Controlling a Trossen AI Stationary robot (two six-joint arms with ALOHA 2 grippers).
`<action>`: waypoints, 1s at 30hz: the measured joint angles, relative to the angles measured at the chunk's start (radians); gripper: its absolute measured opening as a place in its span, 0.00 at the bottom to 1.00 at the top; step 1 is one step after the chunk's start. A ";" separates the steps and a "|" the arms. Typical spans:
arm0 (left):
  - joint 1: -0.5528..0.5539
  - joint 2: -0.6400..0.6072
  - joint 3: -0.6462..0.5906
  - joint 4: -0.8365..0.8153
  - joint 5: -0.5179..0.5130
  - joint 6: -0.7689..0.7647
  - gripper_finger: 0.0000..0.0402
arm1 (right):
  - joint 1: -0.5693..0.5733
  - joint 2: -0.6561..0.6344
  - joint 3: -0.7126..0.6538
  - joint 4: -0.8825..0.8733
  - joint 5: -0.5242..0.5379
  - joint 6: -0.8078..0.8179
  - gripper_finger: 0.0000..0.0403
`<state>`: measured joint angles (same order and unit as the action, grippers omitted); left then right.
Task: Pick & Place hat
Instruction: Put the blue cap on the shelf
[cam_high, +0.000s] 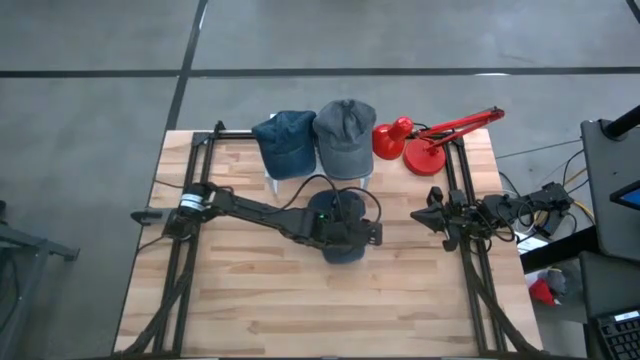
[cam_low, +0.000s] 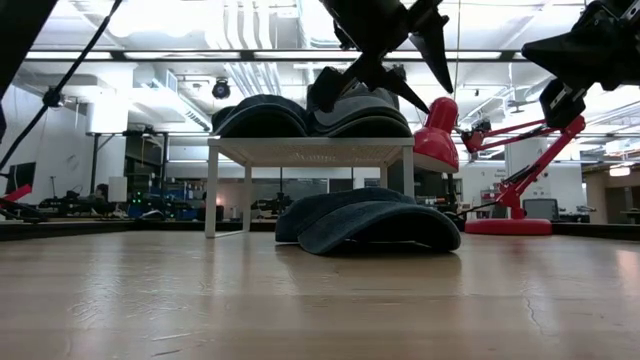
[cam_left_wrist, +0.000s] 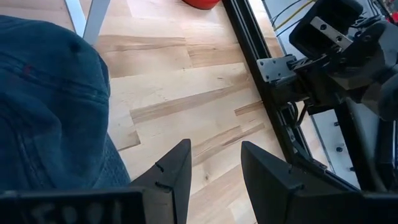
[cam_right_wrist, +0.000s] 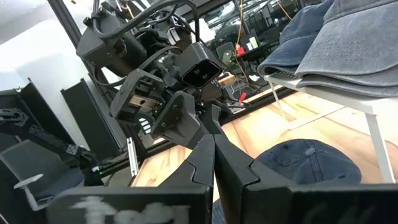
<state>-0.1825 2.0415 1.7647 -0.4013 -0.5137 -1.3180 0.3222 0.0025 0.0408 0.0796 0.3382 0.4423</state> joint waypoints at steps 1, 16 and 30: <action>0.000 0.000 0.000 0.000 0.000 -0.001 0.33 | 0.000 0.000 0.000 -0.001 0.000 0.000 0.02; 0.001 -0.001 -0.002 0.008 -0.007 0.007 0.67 | 0.000 0.000 0.000 -0.001 0.000 0.000 0.02; 0.015 0.002 -0.004 -0.002 -0.009 0.050 0.71 | 0.000 0.000 0.000 -0.001 0.000 0.000 0.02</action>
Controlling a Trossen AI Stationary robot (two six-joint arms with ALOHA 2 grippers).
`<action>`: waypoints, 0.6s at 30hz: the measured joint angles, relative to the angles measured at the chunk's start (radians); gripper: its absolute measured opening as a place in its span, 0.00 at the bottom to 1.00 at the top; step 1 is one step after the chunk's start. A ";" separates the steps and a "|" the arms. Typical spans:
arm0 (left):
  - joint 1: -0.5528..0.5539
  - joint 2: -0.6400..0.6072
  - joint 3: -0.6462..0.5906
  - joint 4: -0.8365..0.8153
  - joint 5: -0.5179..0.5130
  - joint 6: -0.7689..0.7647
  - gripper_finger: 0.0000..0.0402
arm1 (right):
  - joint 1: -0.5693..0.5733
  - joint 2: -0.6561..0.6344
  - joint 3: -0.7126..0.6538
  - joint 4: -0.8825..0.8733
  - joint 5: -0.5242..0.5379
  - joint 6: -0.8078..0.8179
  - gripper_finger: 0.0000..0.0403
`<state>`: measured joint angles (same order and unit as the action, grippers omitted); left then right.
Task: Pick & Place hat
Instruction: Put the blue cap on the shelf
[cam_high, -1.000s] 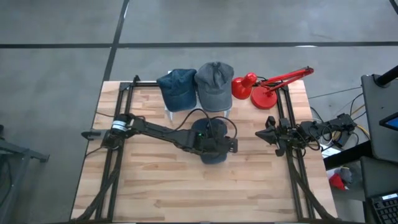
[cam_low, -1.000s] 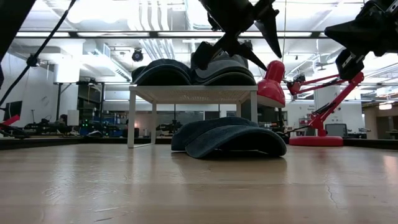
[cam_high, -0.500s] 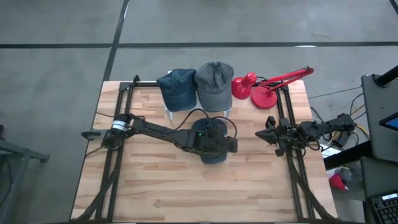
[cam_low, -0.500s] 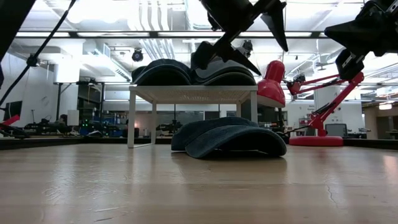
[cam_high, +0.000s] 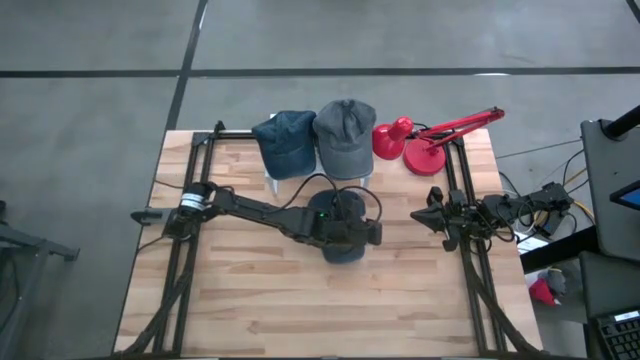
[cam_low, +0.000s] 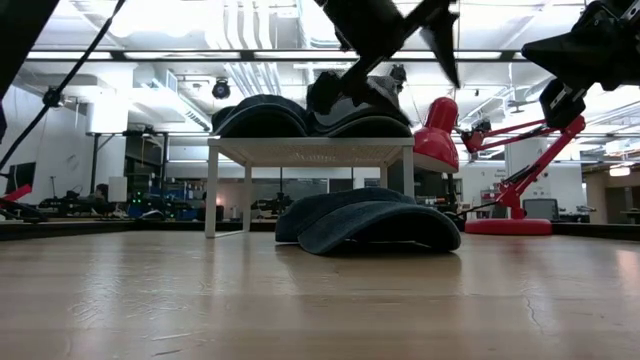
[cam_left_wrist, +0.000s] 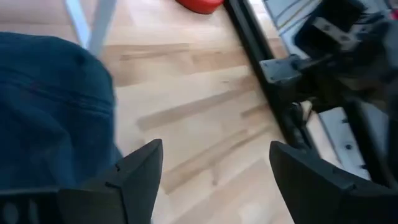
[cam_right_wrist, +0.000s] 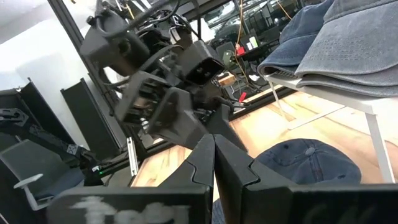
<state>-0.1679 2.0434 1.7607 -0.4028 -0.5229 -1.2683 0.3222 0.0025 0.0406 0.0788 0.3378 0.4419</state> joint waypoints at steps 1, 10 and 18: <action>0.005 0.000 0.000 -0.014 0.001 -0.004 0.71 | 0.000 0.000 0.000 0.000 0.000 0.000 0.02; 0.020 0.002 -0.002 -0.172 0.011 -0.117 0.71 | 0.000 0.000 0.000 0.000 0.000 0.003 0.02; 0.026 0.028 -0.017 -0.251 0.003 -0.154 0.71 | 0.000 0.000 0.000 0.002 0.000 0.004 0.02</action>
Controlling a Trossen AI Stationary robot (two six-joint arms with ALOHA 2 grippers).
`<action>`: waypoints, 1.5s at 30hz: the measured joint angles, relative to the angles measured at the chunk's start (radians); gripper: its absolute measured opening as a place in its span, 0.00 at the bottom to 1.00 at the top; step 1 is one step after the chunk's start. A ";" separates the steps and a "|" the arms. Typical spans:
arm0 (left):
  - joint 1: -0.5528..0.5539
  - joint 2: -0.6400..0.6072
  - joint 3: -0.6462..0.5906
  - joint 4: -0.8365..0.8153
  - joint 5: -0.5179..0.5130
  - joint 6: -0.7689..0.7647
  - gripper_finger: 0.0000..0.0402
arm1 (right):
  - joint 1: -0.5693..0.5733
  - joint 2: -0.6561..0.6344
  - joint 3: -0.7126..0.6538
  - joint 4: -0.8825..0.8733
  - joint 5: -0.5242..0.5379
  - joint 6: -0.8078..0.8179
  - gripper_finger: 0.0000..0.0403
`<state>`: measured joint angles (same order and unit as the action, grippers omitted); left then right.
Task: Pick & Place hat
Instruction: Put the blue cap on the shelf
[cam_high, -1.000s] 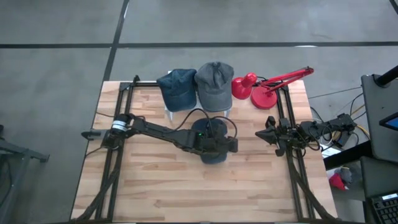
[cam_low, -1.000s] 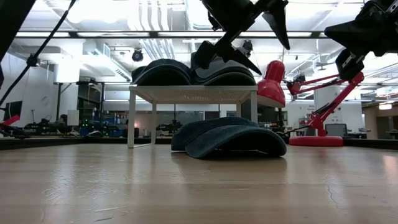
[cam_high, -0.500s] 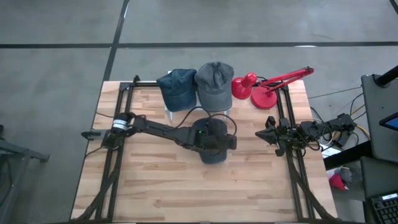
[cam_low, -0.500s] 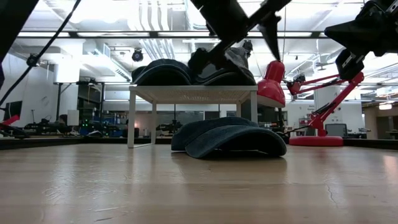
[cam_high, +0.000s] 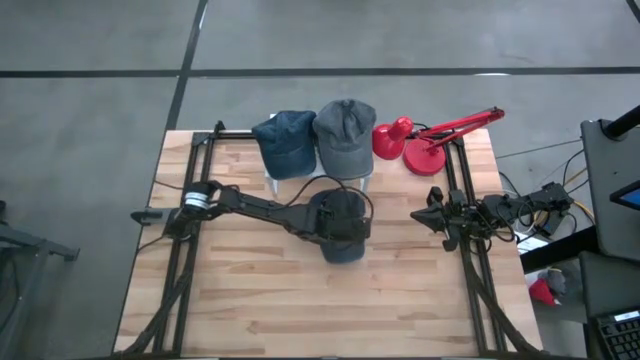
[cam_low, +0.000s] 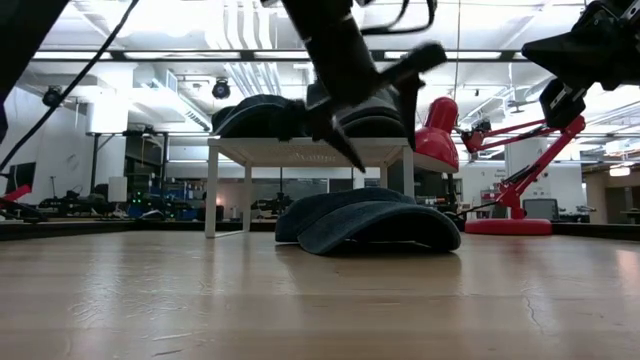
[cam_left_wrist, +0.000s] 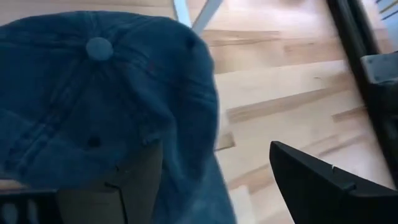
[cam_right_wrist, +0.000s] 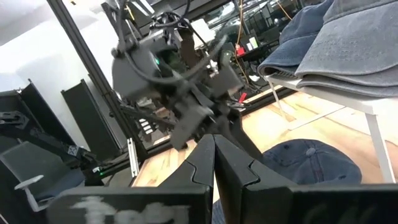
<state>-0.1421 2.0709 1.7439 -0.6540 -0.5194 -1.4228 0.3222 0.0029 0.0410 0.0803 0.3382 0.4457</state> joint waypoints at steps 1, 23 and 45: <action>0.004 0.010 0.000 0.003 -0.004 -0.002 0.71 | 0.000 0.000 0.000 0.001 0.000 0.000 0.02; 0.062 0.127 0.001 -0.093 0.058 0.010 0.71 | 0.000 0.000 0.000 0.002 0.001 0.003 0.02; 0.007 0.219 0.003 -0.097 0.281 0.034 0.16 | 0.000 0.000 0.000 -0.002 0.000 -0.001 0.02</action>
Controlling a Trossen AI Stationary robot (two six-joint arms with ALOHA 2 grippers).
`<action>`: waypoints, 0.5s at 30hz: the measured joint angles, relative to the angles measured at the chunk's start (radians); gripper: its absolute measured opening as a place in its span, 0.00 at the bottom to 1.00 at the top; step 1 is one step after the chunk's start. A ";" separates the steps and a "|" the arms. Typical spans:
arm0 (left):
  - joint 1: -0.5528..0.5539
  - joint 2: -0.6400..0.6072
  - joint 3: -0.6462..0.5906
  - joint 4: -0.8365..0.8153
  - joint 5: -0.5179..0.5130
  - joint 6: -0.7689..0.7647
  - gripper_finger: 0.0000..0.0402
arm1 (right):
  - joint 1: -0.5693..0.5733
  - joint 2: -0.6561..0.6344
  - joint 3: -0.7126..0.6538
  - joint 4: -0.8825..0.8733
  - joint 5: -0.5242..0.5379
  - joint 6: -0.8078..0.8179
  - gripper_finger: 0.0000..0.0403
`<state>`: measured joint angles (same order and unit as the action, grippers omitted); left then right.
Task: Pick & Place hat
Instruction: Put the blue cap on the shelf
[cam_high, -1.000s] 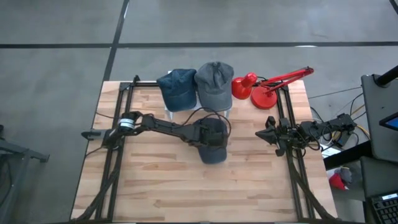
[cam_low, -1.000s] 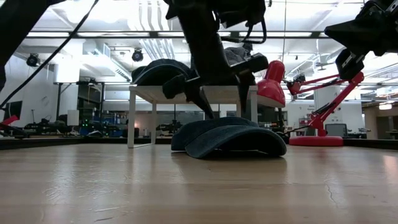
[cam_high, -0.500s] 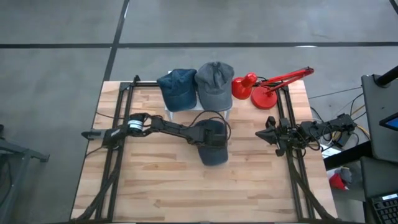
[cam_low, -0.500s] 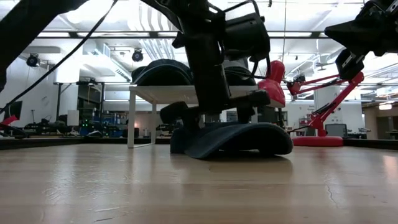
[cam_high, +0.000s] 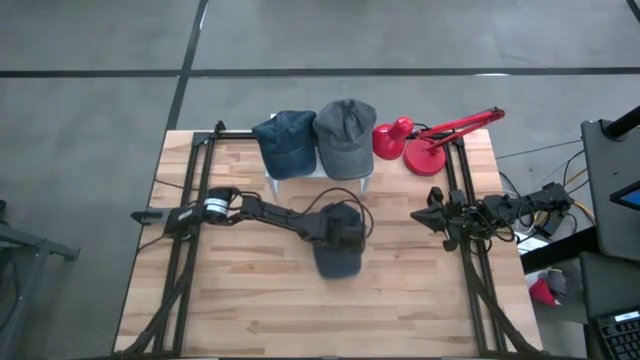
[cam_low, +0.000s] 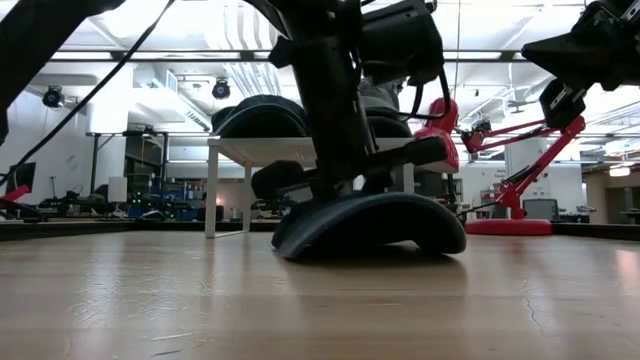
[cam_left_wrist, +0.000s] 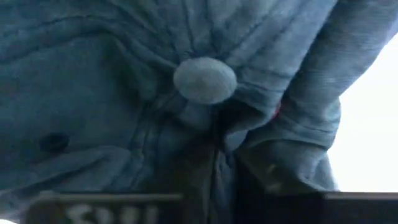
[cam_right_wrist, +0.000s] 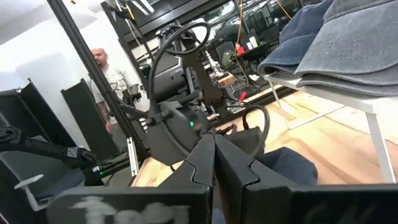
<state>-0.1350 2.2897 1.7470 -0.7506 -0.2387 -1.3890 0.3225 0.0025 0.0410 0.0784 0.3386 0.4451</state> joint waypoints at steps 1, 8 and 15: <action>-0.005 -0.004 0.000 0.000 -0.001 0.005 0.11 | 0.000 0.000 0.000 0.000 0.000 0.000 0.02; -0.046 -0.035 0.009 -0.010 -0.001 0.016 0.03 | 0.000 0.000 0.000 0.000 0.000 0.000 0.02; -0.096 -0.112 0.013 -0.040 -0.028 0.001 0.01 | 0.000 0.001 0.000 0.000 0.000 0.000 0.02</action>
<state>-0.2314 2.1776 1.7603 -0.7906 -0.2669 -1.3876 0.3225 0.0032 0.0410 0.0780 0.3382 0.4450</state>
